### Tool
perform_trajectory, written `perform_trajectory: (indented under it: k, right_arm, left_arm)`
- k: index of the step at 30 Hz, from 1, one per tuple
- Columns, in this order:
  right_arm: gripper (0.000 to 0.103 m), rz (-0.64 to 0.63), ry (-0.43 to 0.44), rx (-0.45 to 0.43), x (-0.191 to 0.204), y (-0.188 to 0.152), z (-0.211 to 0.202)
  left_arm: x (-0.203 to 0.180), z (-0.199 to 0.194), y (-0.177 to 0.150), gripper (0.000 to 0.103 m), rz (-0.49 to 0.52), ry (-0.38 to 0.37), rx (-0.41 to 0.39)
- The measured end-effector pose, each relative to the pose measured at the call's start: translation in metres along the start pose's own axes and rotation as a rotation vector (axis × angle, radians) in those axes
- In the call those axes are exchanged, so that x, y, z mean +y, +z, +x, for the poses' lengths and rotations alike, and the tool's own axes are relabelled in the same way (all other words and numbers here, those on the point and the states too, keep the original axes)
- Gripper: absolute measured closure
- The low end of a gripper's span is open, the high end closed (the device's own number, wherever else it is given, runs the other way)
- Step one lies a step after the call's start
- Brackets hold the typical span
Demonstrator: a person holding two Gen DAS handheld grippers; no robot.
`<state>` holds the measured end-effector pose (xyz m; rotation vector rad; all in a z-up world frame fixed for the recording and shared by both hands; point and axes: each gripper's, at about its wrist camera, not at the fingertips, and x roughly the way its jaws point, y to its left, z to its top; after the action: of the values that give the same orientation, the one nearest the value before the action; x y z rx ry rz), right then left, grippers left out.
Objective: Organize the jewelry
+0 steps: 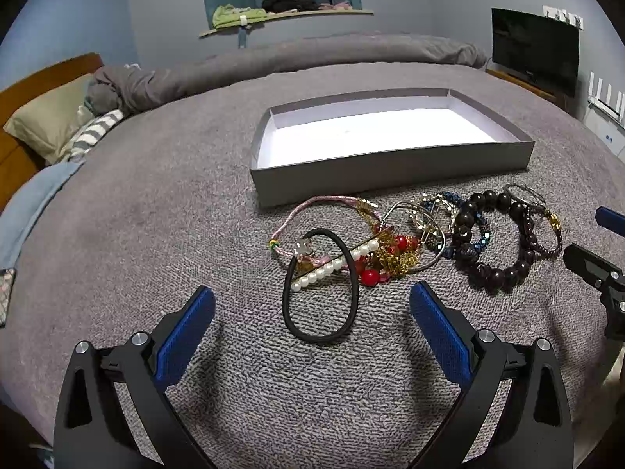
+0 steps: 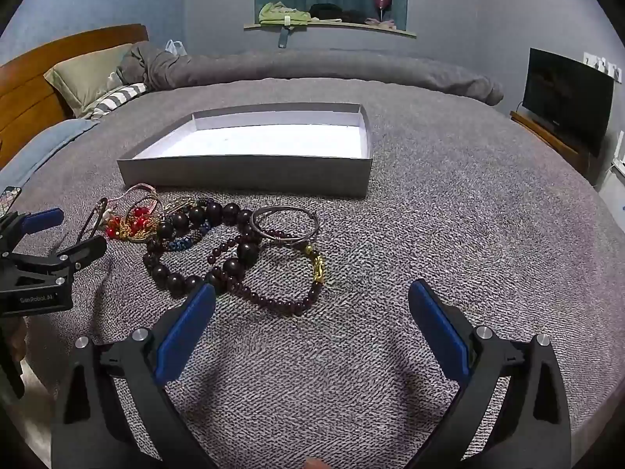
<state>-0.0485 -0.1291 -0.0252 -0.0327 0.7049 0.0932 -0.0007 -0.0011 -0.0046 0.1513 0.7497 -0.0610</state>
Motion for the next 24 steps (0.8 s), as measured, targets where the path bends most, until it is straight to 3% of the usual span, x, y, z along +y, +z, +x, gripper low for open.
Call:
perform_trajectory:
  k: [24]
  right_arm:
    - [0.005,-0.007,-0.002,0.002,0.0021,-0.0018,0.0014]
  left_arm:
    - [0.0005,0.0011,0.0009,0.002,0.005,-0.002,0.004]
